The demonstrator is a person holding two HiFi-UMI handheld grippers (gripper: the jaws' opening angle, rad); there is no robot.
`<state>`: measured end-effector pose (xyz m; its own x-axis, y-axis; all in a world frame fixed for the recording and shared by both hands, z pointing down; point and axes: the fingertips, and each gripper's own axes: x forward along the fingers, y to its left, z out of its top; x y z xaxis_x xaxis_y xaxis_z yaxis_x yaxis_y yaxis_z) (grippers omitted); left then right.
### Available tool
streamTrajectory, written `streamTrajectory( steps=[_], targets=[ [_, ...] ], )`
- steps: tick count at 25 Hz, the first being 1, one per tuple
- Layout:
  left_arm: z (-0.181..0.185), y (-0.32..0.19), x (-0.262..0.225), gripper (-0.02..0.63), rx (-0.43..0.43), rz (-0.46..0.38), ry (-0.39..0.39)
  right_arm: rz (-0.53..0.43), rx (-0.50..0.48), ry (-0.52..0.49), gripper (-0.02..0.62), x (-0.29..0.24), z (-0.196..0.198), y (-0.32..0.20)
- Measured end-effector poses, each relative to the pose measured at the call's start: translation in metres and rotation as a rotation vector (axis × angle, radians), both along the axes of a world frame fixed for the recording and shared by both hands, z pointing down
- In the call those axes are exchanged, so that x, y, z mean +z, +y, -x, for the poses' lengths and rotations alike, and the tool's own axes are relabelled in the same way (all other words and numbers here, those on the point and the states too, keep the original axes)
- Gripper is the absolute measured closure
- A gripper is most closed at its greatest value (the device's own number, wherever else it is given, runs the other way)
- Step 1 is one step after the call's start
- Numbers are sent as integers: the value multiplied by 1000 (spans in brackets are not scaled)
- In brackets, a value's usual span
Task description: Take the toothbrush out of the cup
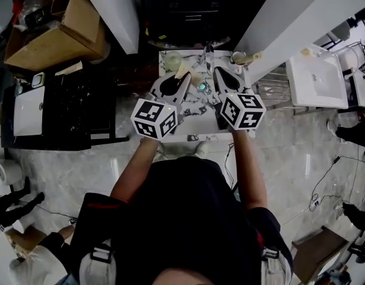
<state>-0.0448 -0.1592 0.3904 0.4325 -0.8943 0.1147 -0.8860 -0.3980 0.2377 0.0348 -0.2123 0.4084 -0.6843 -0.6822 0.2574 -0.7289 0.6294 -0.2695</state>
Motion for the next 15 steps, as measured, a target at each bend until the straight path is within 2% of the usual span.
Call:
streamTrajectory(
  steps=[15],
  targets=[
    [-75,-36,14,552,-27,35,-6,20,-30,-16,561,13,-74,-41]
  ],
)
